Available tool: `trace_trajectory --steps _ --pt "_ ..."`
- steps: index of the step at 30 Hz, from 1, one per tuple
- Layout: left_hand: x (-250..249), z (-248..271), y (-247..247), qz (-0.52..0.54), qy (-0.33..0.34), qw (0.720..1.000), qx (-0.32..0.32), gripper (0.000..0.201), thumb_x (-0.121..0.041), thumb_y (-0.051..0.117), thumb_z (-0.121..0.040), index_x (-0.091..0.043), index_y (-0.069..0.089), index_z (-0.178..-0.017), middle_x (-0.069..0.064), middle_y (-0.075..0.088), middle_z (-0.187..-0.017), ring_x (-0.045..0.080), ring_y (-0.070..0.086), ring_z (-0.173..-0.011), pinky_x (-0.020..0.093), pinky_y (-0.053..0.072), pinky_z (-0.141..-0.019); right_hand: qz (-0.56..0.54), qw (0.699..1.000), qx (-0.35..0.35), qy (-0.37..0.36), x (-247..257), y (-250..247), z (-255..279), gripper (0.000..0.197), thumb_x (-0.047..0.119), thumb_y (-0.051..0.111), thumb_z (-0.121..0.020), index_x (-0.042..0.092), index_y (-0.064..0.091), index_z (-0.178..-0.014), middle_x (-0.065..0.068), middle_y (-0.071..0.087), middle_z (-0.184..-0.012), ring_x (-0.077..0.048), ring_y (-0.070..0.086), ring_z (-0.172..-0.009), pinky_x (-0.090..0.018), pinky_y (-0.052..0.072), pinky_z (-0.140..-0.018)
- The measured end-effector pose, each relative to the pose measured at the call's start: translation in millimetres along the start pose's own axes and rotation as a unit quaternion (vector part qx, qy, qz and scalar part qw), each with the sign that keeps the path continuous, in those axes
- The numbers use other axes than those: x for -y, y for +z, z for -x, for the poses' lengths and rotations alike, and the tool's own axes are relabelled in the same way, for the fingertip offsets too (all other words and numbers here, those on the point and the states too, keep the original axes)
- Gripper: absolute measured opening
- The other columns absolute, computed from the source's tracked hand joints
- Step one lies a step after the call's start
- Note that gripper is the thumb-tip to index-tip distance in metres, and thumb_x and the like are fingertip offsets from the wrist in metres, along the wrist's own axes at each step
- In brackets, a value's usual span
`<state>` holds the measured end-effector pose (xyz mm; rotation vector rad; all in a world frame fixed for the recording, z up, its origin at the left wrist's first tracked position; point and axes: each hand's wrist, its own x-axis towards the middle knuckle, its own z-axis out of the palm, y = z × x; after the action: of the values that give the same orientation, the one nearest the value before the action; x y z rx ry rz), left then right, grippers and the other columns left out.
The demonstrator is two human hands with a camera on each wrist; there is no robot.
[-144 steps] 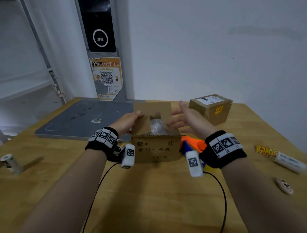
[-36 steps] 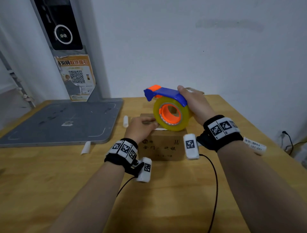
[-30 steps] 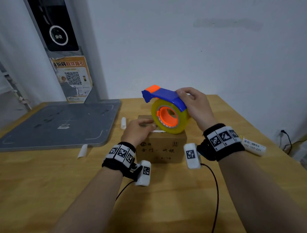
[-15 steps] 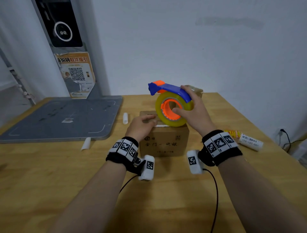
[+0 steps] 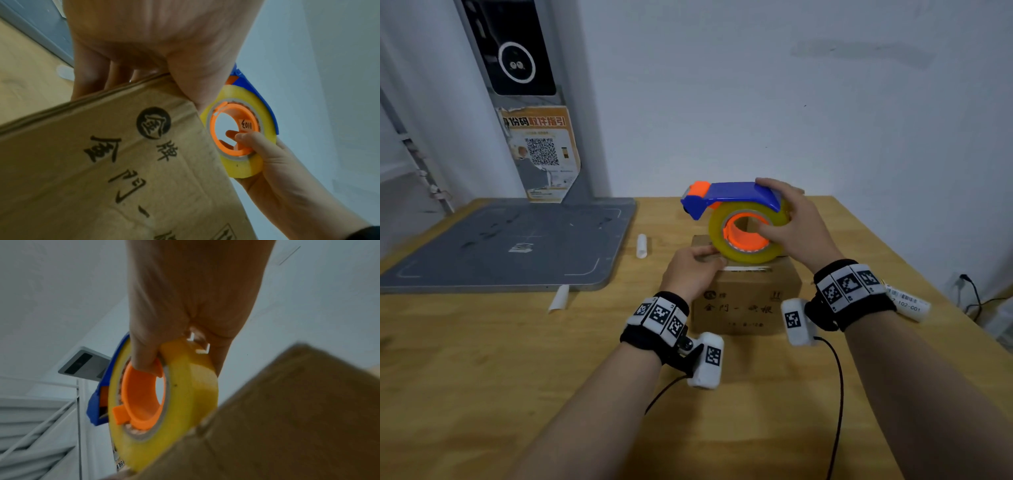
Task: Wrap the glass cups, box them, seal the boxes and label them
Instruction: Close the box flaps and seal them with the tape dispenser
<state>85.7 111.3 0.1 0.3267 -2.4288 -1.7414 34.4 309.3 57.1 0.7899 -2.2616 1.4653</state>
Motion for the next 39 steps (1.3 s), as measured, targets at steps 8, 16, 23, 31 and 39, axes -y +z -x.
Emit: trace_trajectory --steps 8,16,23,31,39 --pt "-2 4 8 -0.025 -0.002 0.999 -0.033 0.033 -0.039 0.07 -0.088 -0.034 0.074 -0.121 -0.012 0.072 -0.113 0.016 0.064 -0.104 0.032 0.051 -0.086 -0.042 0.997 -0.008 0.071 -5 2 8 0.065 0.004 0.077 -0.084 0.031 0.053 -0.137 0.009 0.066 -0.121 -0.006 0.069 -0.101 -0.028 0.058 -0.081" --pt "-9 4 -30 0.098 -0.01 0.991 -0.088 0.039 -0.005 0.044 -0.101 -0.025 0.071 -0.121 -0.013 0.061 -0.104 0.007 0.056 -0.093 0.027 0.043 -0.073 -0.027 0.987 -0.039 0.152 -11 17 18 0.029 0.01 0.074 -0.085 0.021 0.062 -0.109 0.002 0.069 -0.092 -0.009 0.063 -0.072 -0.025 0.048 -0.065" --pt "-35 -6 -63 0.204 -0.088 0.975 -0.03 0.021 -0.036 0.052 -0.103 -0.024 0.069 -0.105 -0.011 0.078 -0.087 0.011 0.066 -0.075 0.026 0.024 -0.051 -0.045 0.99 -0.004 0.132 -5 10 11 0.04 0.0 0.07 -0.084 0.028 0.062 -0.113 0.004 0.071 -0.095 -0.001 0.066 -0.075 -0.02 0.051 -0.066" --pt "-37 -6 -63 0.236 -0.13 0.962 0.044 0.02 -0.044 0.057 -0.1 -0.028 0.062 -0.09 -0.013 0.076 -0.087 0.006 0.052 -0.062 0.025 0.018 -0.054 -0.046 0.99 0.003 0.134 -10 5 3 0.047 0.0 0.069 -0.085 0.026 0.064 -0.124 0.0 0.074 -0.101 -0.013 0.071 -0.087 -0.026 0.055 -0.074" --pt "-40 -8 -59 0.226 -0.123 0.966 -0.007 0.01 -0.032 0.062 -0.098 -0.025 0.068 -0.099 -0.013 0.077 -0.085 0.006 0.052 -0.065 0.025 0.025 -0.056 -0.046 0.989 0.001 0.142 -13 7 3 0.04 0.002 0.07 -0.086 0.025 0.063 -0.118 0.001 0.073 -0.099 -0.012 0.07 -0.085 -0.027 0.054 -0.073"
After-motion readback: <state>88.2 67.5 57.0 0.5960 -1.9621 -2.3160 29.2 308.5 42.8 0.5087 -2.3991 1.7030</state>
